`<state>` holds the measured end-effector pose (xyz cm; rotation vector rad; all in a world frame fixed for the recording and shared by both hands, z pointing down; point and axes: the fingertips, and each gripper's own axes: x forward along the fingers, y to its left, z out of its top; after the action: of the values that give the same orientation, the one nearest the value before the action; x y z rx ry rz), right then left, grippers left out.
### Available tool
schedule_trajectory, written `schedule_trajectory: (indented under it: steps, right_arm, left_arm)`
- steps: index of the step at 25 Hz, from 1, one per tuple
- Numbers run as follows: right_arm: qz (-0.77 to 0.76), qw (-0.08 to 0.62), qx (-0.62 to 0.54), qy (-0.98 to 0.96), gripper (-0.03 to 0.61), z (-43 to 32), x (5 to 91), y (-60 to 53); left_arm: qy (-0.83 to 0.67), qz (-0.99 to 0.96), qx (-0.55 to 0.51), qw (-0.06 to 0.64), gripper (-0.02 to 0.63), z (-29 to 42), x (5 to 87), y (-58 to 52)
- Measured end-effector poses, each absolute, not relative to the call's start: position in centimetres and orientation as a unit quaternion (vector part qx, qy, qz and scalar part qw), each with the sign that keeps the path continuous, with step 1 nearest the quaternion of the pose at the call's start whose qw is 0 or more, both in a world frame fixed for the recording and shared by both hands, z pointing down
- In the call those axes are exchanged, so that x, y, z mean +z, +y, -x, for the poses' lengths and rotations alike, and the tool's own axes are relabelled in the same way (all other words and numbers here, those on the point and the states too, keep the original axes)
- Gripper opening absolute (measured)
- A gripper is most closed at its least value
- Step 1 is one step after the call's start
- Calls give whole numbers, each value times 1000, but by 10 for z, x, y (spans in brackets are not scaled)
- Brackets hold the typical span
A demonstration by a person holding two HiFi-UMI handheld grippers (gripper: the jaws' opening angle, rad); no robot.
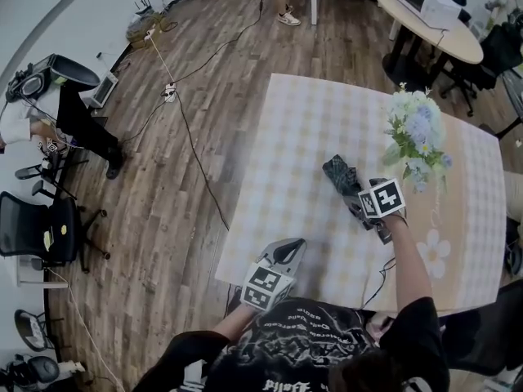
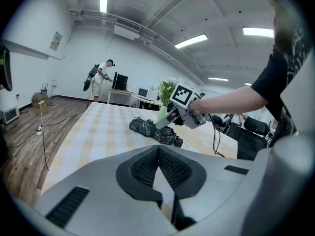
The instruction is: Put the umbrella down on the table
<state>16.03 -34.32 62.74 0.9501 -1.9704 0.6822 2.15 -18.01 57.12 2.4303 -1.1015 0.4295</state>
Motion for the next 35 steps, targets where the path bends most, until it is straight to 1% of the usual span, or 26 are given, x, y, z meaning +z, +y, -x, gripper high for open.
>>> schedule_trajectory:
  steps: [6,13,15,17,19,23,25,29,35]
  right_arm:
    - [-403,338,233,-818,411,-160,577,-318]
    - [-449,232,209,-837,410,-158,530,-260]
    - [-475,202,193,-835,405,-162,521,-245]
    - [-513,166,174,-824,386,-169,513,-233]
    - [-545,135,165,-811,385,-173,510,-218]
    - [-590,112,142,-787,380,-174,517,-183]
    - [-611,98,135,-774,341,-175,521,-166]
    - [-607,105,147,-774,341,-165,534,-147]
    - [-595,111,130,-785,344,-155,525,-149]
  left_arm:
    - [-389,-885,141,212,20,-23,561,-173]
    - [-391,-891,118,200,20,-13,540,-167]
    - [-393,-892,113,194,20,-10,536,-167]
    - [-397,-892,108,189,20,-8,533,-168]
    - [-401,-891,107,184,20,-4,532,-168]
    - [-403,-890,113,179,20,1,531,-164]
    - [-402,-892,114,176,20,1,530,-160]
    - [-394,-896,111,170,20,-4,529,-156]
    - [-405,-894,102,165,20,0,523,-156]
